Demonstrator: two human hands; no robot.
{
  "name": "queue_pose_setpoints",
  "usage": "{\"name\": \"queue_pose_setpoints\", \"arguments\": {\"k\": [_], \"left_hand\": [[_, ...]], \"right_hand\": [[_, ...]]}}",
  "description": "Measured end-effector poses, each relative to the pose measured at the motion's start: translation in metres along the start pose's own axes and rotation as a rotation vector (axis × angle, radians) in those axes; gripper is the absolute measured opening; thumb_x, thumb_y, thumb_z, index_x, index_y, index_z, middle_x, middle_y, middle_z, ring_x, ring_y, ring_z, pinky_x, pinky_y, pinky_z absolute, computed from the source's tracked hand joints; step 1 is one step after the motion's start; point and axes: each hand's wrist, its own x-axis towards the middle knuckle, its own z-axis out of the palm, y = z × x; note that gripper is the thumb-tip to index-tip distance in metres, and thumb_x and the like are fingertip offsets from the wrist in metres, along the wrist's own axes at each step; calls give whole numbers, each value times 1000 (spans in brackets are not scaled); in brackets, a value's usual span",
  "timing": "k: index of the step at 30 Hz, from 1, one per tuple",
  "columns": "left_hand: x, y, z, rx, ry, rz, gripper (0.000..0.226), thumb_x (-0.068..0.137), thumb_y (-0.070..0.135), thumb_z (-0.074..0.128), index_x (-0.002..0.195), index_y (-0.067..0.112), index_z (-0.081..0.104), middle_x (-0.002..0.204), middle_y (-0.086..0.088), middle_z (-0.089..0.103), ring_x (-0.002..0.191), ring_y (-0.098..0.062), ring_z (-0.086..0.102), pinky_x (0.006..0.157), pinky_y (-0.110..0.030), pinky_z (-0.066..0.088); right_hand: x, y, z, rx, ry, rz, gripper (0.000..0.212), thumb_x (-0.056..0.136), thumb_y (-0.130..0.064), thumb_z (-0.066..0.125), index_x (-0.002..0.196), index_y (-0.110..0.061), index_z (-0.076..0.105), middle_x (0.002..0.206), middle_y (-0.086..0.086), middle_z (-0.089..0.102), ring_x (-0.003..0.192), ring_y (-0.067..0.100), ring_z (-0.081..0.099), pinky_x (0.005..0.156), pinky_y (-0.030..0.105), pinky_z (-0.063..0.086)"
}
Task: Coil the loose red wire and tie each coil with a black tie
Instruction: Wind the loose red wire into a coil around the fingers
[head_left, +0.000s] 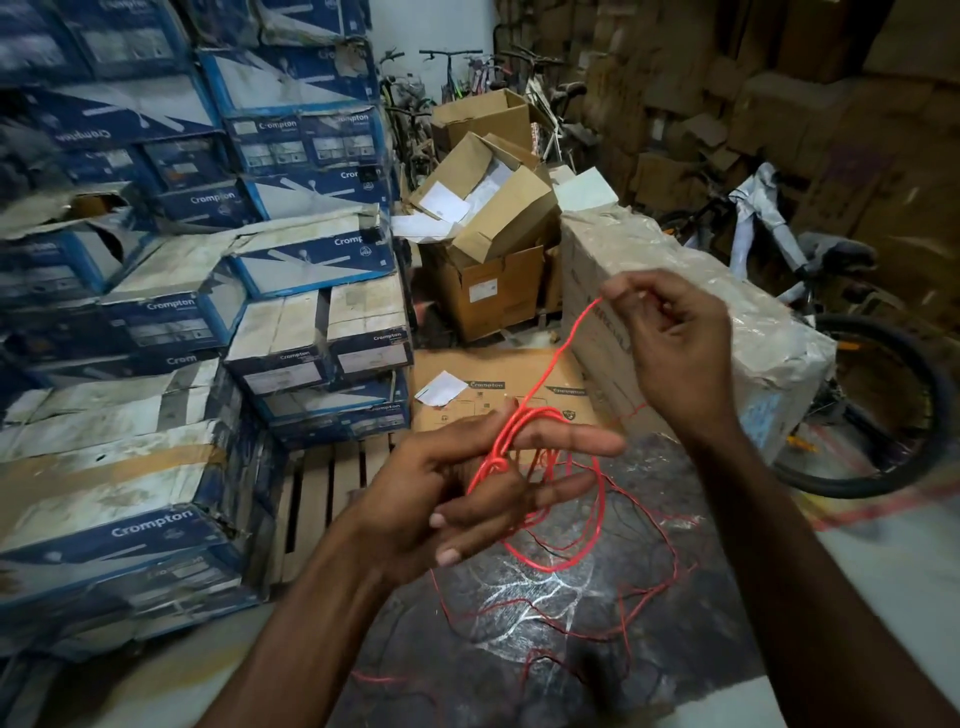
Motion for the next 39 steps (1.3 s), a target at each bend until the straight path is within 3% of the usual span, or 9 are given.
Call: {"name": "queue_pose_setpoints", "arguments": {"k": [4, 8, 12, 19, 23, 26, 30, 34, 39], "left_hand": [[2, 14, 6, -121, -14, 198, 56, 109, 24, 21, 149, -15, 29, 37, -5, 38, 28, -15, 16, 118, -29, 34], [8, 35, -3, -225, -13, 278, 58, 111, 29, 12, 154, -8, 22, 95, -21, 74, 31, -10, 17, 100, -32, 51], [13, 48, -18, -90, 236, 371, 59, 112, 36, 16, 148, -2, 41, 134, -14, 66, 35, -3, 44, 82, -27, 60], [21, 53, -47, 370, 673, 361, 52, 107, 45, 26, 157, 29, 30, 160, 2, 39, 121, -26, 66, 90, -33, 57], [12, 45, -60, 1270, 868, 61, 52, 107, 49, 23, 151, 26, 40, 140, 11, 53, 99, 2, 65, 93, -30, 47], [-3, 32, -64, 1600, 792, -129, 47, 104, 55, 17, 104, 31, 58, 94, 8, 68, 81, -2, 61, 78, -32, 44], [-15, 18, -58, 1418, 535, -245, 62, 102, 66, 9, 136, 41, 55, 83, 12, 74, 89, 9, 60, 93, -31, 47], [-17, 19, -38, 772, 378, -149, 54, 105, 55, 20, 139, 38, 58, 39, 1, 41, 34, -6, 33, 44, -21, 27], [-35, 37, -27, 160, 31, 10, 58, 107, 45, 30, 140, 5, 57, 34, 3, 25, 27, -12, 16, 47, -24, 42]], "right_hand": [[-27, 32, 15, -78, -200, 98, 25, 96, -51, 62, 99, -30, 75, 92, 5, 76, 86, 30, 71, 76, 53, 57], [-72, 48, 30, -132, -367, 81, 33, 101, -62, 46, 93, -36, 64, 74, -9, 65, 65, 10, 59, 63, 46, 52], [-112, 47, 30, -181, -601, 56, 30, 108, -50, 42, 90, -30, 56, 64, 2, 51, 57, 16, 50, 56, 43, 44], [-135, 16, 9, -392, -926, -84, 44, 107, -59, 34, 83, -25, 47, 61, 2, 51, 57, 16, 51, 58, 36, 36], [-110, -9, -14, -478, -912, -225, 34, 107, -52, 39, 83, -29, 46, 58, -3, 49, 55, 12, 51, 56, 30, 30], [-76, -25, -28, -409, -754, -268, 29, 106, -43, 44, 94, -27, 65, 68, -12, 60, 60, 1, 56, 58, 25, 42], [-27, -32, -25, -259, -508, -290, 15, 102, -32, 62, 104, -24, 75, 89, -29, 67, 78, -4, 62, 65, 24, 48], [5, -25, -2, -66, -378, -267, 8, 98, -20, 70, 105, -20, 73, 97, -1, 72, 90, 22, 69, 75, 50, 54], [9, -3, 28, -8, -298, -179, 15, 102, -25, 63, 108, -15, 73, 100, 6, 71, 91, 28, 70, 76, 54, 56]]}}
